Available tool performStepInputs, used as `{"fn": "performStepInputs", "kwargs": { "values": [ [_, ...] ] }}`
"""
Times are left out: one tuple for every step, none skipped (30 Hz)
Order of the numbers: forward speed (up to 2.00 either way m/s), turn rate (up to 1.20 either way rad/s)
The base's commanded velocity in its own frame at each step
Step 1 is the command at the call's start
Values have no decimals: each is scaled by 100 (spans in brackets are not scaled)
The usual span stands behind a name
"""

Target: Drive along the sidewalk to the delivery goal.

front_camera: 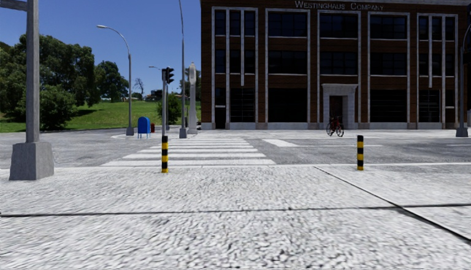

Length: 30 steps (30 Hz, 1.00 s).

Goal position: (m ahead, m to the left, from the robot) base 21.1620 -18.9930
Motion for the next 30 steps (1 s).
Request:
{"fn": "performStepInputs", "kwargs": {
  "values": [
    [200,12],
    [200,12],
    [200,12],
    [200,12],
    [200,16],
    [200,16],
    [200,18],
    [200,18],
    [200,19],
    [200,19],
    [200,20],
    [200,22],
    [200,22],
    [200,22],
    [200,23],
    [200,23],
    [200,23],
    [200,23],
    [200,23],
    [200,23],
    [200,23],
    [200,3],
    [200,3],
    [200,0],
    [200,0],
    [200,0],
    [200,0],
    [200,0],
    [200,0],
    [200,11]
  ]
}}
